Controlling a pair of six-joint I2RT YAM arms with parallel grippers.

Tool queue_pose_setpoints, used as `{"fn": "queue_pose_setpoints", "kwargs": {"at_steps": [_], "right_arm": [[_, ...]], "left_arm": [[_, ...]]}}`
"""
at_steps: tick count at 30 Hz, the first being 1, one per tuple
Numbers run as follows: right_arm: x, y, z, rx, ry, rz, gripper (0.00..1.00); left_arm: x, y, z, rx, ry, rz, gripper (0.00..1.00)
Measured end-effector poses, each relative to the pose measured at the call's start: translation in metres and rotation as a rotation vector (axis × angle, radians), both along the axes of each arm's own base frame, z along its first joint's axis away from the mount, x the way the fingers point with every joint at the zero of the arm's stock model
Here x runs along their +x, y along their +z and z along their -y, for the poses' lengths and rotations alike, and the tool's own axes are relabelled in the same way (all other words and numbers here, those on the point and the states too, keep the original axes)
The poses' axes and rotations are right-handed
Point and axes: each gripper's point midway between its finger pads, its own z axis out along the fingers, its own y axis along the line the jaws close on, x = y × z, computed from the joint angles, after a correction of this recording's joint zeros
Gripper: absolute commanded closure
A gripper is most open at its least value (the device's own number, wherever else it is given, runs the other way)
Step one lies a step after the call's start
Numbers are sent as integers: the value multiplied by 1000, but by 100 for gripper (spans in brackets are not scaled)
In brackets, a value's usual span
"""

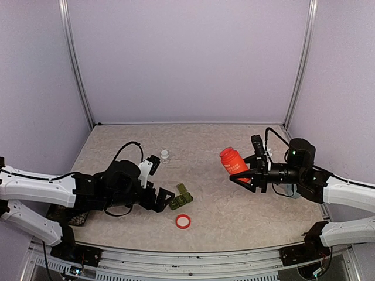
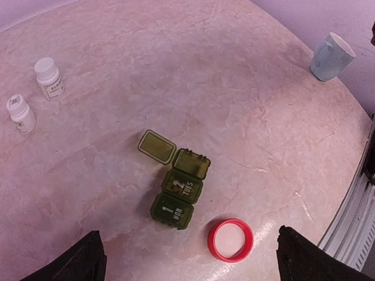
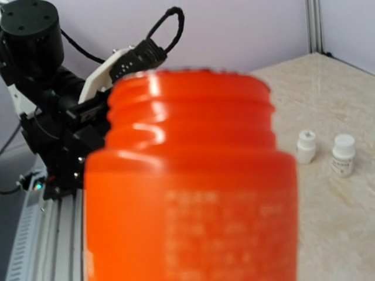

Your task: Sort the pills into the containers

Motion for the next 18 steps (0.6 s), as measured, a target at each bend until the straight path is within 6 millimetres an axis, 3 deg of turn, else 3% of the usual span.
{"fn": "queue_pose_setpoints", "kwargs": {"at_steps": [8, 18], "right_arm": [[6, -47, -11, -130, 17, -64, 67], [11, -94, -31, -291, 50, -126, 67]], "left_arm": [[29, -44, -22, 18, 111, -73, 1], [40, -56, -18, -27, 113, -90, 1]]}}
